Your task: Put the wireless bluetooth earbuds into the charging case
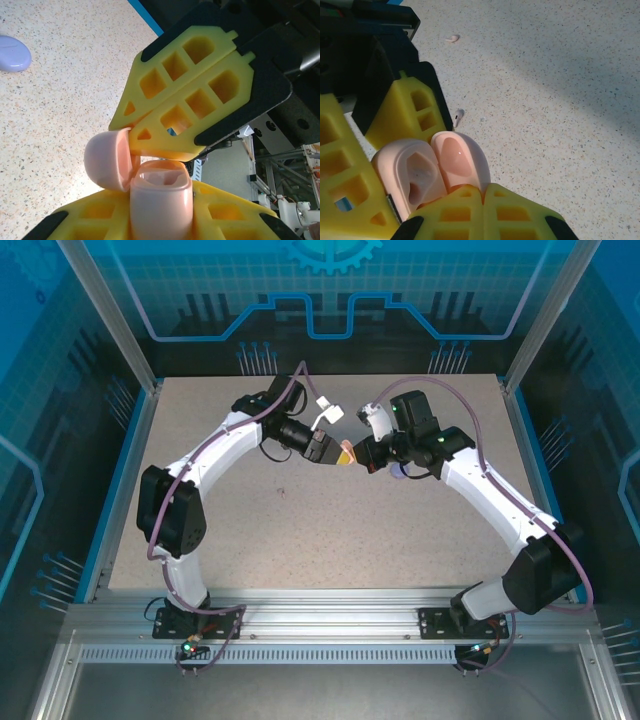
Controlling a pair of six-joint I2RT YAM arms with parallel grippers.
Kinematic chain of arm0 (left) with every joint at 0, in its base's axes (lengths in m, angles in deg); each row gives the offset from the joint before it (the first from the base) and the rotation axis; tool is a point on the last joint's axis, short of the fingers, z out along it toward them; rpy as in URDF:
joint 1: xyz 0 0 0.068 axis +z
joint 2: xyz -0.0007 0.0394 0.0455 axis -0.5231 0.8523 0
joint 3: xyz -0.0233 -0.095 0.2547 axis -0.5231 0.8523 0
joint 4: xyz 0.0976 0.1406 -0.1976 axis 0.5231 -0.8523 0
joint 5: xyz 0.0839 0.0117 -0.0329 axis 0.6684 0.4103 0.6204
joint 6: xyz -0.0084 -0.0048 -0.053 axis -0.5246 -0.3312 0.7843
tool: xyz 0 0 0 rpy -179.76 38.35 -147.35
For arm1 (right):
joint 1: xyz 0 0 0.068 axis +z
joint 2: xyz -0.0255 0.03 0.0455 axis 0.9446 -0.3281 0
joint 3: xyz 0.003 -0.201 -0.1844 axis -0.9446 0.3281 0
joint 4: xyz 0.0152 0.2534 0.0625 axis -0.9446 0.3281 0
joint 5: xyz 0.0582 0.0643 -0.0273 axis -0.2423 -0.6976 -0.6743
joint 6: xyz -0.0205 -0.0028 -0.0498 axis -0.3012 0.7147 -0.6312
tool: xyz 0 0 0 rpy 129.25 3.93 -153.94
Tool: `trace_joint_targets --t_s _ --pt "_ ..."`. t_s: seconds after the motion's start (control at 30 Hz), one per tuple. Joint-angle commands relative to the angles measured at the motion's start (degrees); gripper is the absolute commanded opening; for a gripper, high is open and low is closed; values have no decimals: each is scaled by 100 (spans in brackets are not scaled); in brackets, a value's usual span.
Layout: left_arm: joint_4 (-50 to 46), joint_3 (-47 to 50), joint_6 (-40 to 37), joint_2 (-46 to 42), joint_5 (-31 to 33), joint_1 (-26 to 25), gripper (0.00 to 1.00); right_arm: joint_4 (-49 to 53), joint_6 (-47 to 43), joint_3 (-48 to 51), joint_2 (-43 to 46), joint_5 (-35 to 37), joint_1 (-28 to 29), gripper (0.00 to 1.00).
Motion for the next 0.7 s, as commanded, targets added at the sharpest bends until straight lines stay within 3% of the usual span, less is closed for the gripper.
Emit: trace_joint_targets --t_s 0.0,0.47,0.63,0.67 --pt "170 -147 -5 63 -129 67 34 154 -90 -157 27 -14 77 0" --pt "246 -100 21 62 -135 127 30 172 -89 -194 -25 46 69 0" --pt "241 -69 12 72 -192 131 10 153 19 -285 -43 52 67 0" --pt "231 -56 12 67 -196 130 5 146 84 -314 -46 64 70 4"
